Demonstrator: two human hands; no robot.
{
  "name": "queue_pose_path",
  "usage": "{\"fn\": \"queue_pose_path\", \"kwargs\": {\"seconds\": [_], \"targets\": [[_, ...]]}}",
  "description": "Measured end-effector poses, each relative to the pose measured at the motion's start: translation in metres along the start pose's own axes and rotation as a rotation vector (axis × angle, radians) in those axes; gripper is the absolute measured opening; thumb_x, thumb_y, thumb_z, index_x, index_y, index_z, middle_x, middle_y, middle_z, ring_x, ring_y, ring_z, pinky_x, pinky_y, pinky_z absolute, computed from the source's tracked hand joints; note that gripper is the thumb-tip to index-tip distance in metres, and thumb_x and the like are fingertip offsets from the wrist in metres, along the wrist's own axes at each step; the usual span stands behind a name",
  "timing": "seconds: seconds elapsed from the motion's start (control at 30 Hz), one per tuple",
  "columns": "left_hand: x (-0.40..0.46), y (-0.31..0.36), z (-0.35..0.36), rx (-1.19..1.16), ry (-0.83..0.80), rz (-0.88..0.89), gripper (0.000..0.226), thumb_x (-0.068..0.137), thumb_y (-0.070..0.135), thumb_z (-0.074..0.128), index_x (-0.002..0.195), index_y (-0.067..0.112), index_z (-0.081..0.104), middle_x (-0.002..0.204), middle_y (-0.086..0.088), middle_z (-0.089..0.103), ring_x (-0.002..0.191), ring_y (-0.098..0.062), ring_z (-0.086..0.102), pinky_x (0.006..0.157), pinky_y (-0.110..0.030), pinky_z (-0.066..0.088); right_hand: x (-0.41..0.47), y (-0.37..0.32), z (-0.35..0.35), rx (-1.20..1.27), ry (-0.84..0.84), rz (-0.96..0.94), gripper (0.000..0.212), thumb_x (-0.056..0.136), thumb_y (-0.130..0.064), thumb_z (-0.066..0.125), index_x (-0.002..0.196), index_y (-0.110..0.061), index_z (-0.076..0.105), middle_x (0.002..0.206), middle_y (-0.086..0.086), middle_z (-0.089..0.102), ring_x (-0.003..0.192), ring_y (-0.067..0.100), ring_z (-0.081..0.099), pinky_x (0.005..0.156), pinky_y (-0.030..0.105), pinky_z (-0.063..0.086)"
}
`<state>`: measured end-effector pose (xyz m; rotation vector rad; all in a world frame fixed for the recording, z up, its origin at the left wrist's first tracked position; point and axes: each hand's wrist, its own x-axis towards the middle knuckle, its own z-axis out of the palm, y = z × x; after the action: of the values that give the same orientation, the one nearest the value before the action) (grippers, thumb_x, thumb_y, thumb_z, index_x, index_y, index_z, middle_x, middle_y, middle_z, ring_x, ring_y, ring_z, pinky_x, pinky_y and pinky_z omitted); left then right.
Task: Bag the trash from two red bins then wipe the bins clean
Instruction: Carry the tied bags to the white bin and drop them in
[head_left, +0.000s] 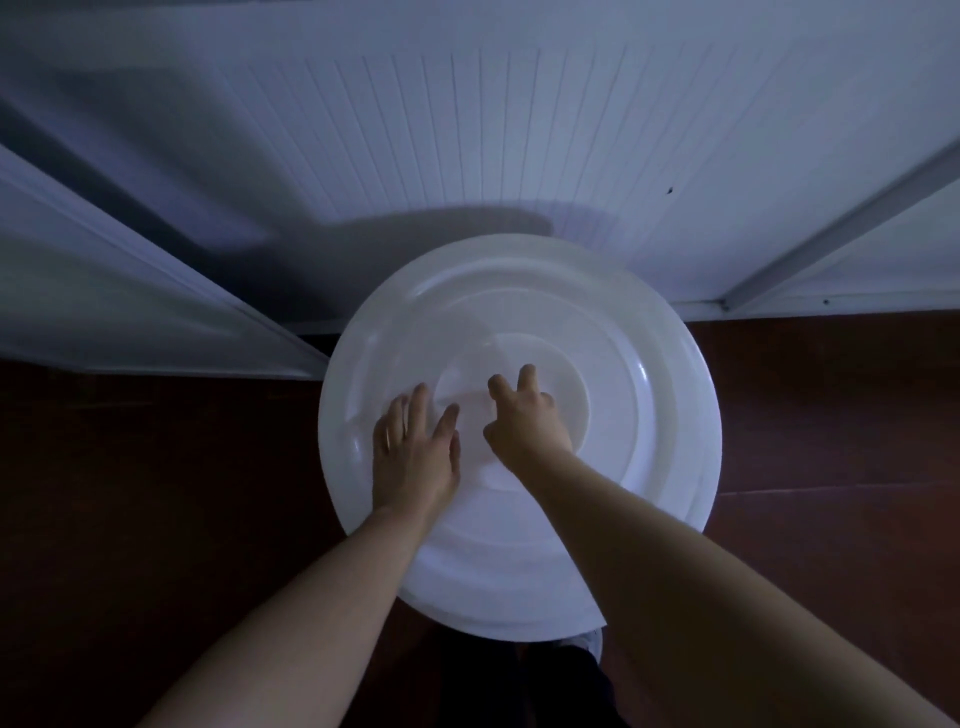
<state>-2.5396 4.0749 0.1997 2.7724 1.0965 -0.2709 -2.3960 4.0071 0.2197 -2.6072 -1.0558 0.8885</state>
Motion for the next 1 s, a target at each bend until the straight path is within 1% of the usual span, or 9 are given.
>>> {"fn": "queue_pose_path", "kwargs": {"seconds": [0.17, 0.4, 0.5, 0.63, 0.77, 0.83, 0.9, 0.97, 1.0], "targets": [[0.003, -0.001, -0.010, -0.041, -0.062, 0.001, 0.042, 0.098, 0.039, 0.040, 0.138, 0.031, 0.048, 0.152, -0.009, 0.026, 0.140, -0.034, 0.023, 0.111, -0.049, 0.033, -0.001, -0.006, -0.003, 0.026, -0.018, 0.043, 0.037, 0.088, -0.007, 0.057, 0.122, -0.018, 0.047, 0.120, 0.013, 0.033, 0.093, 0.037, 0.052, 0.067, 0.038, 0.043], [-0.002, 0.002, -0.021, -0.044, -0.128, 0.006, 0.043, 0.100, 0.042, 0.037, 0.143, 0.034, 0.042, 0.156, -0.009, 0.019, 0.143, -0.034, 0.016, 0.114, -0.051, 0.030, -0.004, -0.011, -0.011, 0.018, -0.075, 0.078, 0.039, 0.090, -0.006, 0.056, 0.125, -0.020, 0.045, 0.123, 0.013, 0.030, 0.097, 0.036, 0.052, 0.067, 0.039, 0.044], [0.002, 0.006, -0.022, -0.050, -0.129, 0.020, 0.043, 0.100, 0.042, 0.035, 0.143, 0.035, 0.042, 0.156, -0.009, 0.018, 0.143, -0.034, 0.017, 0.113, -0.051, 0.030, -0.002, -0.008, -0.011, 0.011, -0.058, 0.079, 0.039, 0.091, -0.007, 0.056, 0.126, -0.020, 0.046, 0.123, 0.013, 0.030, 0.097, 0.036, 0.052, 0.067, 0.040, 0.045], [0.003, 0.007, -0.019, -0.051, -0.100, 0.032, 0.043, 0.099, 0.040, 0.040, 0.141, 0.034, 0.044, 0.154, -0.011, 0.021, 0.141, -0.035, 0.020, 0.112, -0.053, 0.030, 0.000, -0.004, -0.008, 0.030, -0.055, 0.094, 0.040, 0.091, -0.009, 0.057, 0.127, -0.021, 0.046, 0.123, 0.012, 0.030, 0.098, 0.035, 0.052, 0.069, 0.041, 0.049], [0.002, 0.014, -0.024, -0.038, -0.113, 0.047, 0.043, 0.099, 0.039, 0.040, 0.141, 0.033, 0.043, 0.154, -0.007, 0.024, 0.141, -0.032, 0.020, 0.115, -0.050, 0.025, -0.014, 0.010, -0.018, 0.103, -0.048, 0.112, 0.041, 0.092, -0.018, 0.057, 0.132, -0.021, 0.045, 0.125, 0.011, 0.038, 0.099, 0.035, 0.056, 0.074, 0.041, 0.050], [-0.002, 0.023, -0.040, -0.036, -0.121, 0.079, 0.041, 0.099, 0.037, 0.042, 0.139, 0.030, 0.045, 0.152, -0.007, 0.028, 0.139, -0.033, 0.022, 0.114, -0.050, 0.027, -0.033, 0.021, -0.035, 0.066, -0.021, 0.140, 0.031, 0.095, -0.021, 0.053, 0.126, -0.017, 0.050, 0.120, 0.010, 0.045, 0.095, 0.035, 0.058, 0.072, 0.039, 0.049], [-0.010, 0.036, -0.064, -0.013, -0.137, 0.165, 0.040, 0.099, 0.035, 0.042, 0.137, 0.028, 0.048, 0.149, -0.006, 0.034, 0.135, -0.032, 0.027, 0.112, -0.048, 0.029, -0.059, 0.031, -0.060, 0.013, -0.009, 0.186, 0.018, 0.096, -0.021, 0.046, 0.111, -0.014, 0.053, 0.110, 0.008, 0.051, 0.085, 0.031, 0.055, 0.070, 0.037, 0.047], [-0.010, 0.060, -0.096, -0.010, -0.153, 0.267, 0.038, 0.099, 0.033, 0.039, 0.135, 0.025, 0.051, 0.142, -0.005, 0.043, 0.127, -0.030, 0.037, 0.108, -0.044, 0.032, -0.088, 0.042, -0.093, -0.010, 0.004, 0.254, 0.007, 0.095, -0.019, 0.043, 0.094, -0.015, 0.048, 0.102, 0.008, 0.055, 0.077, 0.029, 0.050, 0.067, 0.035, 0.042], [-0.009, 0.077, -0.114, -0.019, -0.159, 0.311, 0.038, 0.099, 0.032, 0.038, 0.133, 0.024, 0.054, 0.138, -0.005, 0.048, 0.123, -0.029, 0.042, 0.105, -0.042, 0.034, -0.104, 0.048, -0.111, -0.014, 0.008, 0.292, 0.006, 0.094, -0.018, 0.042, 0.088, -0.016, 0.045, 0.099, 0.008, 0.056, 0.075, 0.029, 0.048, 0.065, 0.035, 0.040]]}}
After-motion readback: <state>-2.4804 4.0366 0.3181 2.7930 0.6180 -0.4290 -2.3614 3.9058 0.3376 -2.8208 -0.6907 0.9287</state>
